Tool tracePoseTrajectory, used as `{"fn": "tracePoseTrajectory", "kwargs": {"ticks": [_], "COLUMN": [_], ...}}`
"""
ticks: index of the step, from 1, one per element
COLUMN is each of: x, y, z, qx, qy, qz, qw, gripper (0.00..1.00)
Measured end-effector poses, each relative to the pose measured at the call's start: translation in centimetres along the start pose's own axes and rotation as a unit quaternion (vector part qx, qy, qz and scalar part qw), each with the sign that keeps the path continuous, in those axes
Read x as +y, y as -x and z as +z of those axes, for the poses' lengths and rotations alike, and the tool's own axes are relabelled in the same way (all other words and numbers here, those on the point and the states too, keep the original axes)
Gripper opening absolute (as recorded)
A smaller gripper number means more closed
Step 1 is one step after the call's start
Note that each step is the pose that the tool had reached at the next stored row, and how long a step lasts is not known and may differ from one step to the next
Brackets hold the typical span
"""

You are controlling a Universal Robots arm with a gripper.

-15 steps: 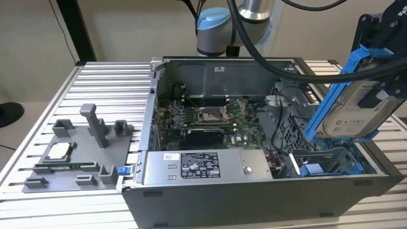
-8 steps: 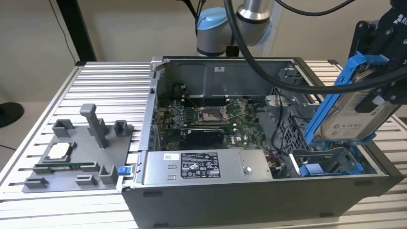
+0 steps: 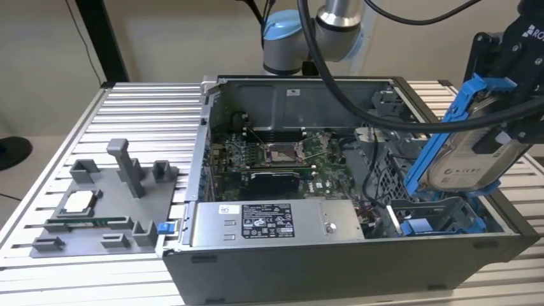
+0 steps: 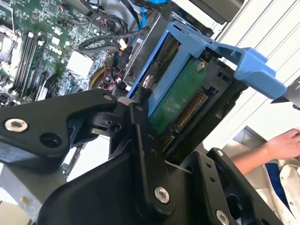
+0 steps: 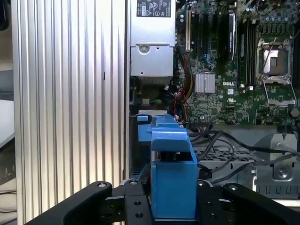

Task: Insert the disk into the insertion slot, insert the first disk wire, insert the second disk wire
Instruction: 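Insert the disk into the insertion slot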

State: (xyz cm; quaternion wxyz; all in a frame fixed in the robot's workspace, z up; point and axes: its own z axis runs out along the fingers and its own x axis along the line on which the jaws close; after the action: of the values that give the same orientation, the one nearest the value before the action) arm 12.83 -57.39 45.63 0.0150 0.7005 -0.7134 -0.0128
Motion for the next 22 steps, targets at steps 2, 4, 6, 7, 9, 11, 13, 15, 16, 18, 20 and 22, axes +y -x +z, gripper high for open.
{"fn": "tracePoseTrajectory", "kwargs": {"ticks": [2,4,6,7,9,11,13,15,16,18,20,22], "x": [0.0,0.0,-0.01,-0.01,-0.01,-0.01,-0.02,-0.02,-0.03,-0.03,-0.03,-0.04], "y": [0.0,0.0,0.0,0.0,0.0,0.0,0.0,0.0,0.0,0.0,0.01,0.0], "z": [0.04,0.07,0.12,0.15,0.21,0.3,0.43,0.57,0.64,0.75,0.85,0.99], "qx": [-0.0001,0.0,0.0,0.0,0.0,0.0,-0.0001,0.0,-0.0001,0.0,0.0,0.0], "qy": [0.0,0.0,0.0,0.0,0.0,0.0,0.0,0.0,0.0,0.0,0.0,0.0], "qz": [0.0,0.0,0.0,0.0,0.0,0.0,0.0,0.0,0.0,0.0,0.0,0.0], "qw": [1.0,1.0,1.0,1.0,1.0,1.0,1.0,1.0,1.0,1.0,1.0,1.0], "gripper": [0.0,0.0,0.0,0.0,0.0,0.0,0.0,0.0,0.0,0.0,0.0,0.0]}}
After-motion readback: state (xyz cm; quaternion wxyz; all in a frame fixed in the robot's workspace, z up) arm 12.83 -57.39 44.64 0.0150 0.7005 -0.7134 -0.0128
